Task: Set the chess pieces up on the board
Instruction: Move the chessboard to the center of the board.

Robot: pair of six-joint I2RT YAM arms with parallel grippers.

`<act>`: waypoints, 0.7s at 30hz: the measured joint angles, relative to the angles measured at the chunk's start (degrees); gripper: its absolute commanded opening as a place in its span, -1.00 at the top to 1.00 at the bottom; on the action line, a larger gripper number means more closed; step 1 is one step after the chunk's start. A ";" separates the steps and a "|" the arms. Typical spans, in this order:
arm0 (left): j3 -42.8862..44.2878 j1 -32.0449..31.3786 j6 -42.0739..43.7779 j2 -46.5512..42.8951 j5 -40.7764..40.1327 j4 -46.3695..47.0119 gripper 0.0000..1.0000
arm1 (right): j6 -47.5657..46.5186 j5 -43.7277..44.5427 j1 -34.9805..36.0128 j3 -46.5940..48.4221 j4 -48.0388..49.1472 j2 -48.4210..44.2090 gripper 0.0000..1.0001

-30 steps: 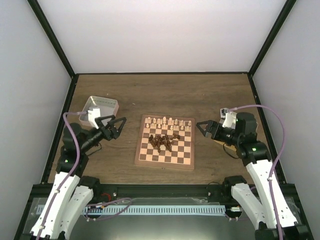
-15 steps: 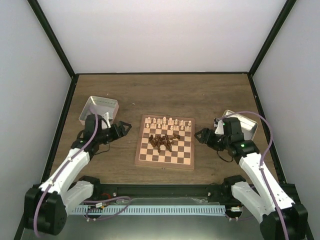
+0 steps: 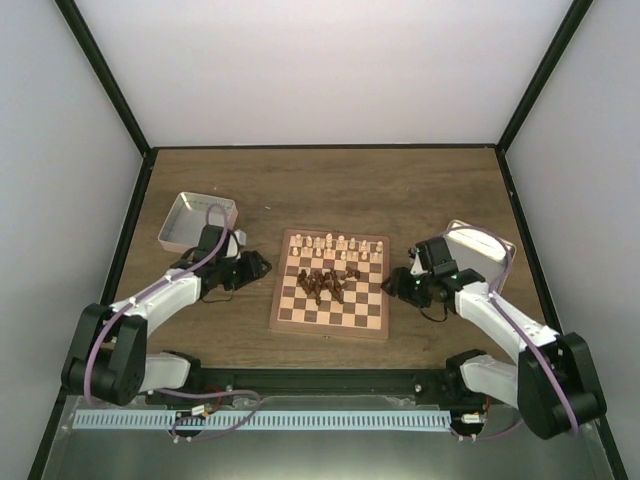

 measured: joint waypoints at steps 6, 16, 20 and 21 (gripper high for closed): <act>2.58 -1.44 0.76 5.73 1.90 0.81 0.06 | 0.13 0.59 1.03 -0.61 4.39 5.79 0.16; 4.72 -3.50 1.79 11.96 3.61 1.73 0.48 | 0.76 -1.44 1.14 -1.62 10.82 10.78 0.33; 6.64 -3.67 2.38 14.88 3.43 1.60 0.59 | 1.53 -2.03 1.11 -1.79 12.79 11.50 0.41; 7.10 -3.56 2.51 15.50 3.23 1.40 0.60 | 1.73 -2.08 1.09 -1.81 13.11 11.61 0.43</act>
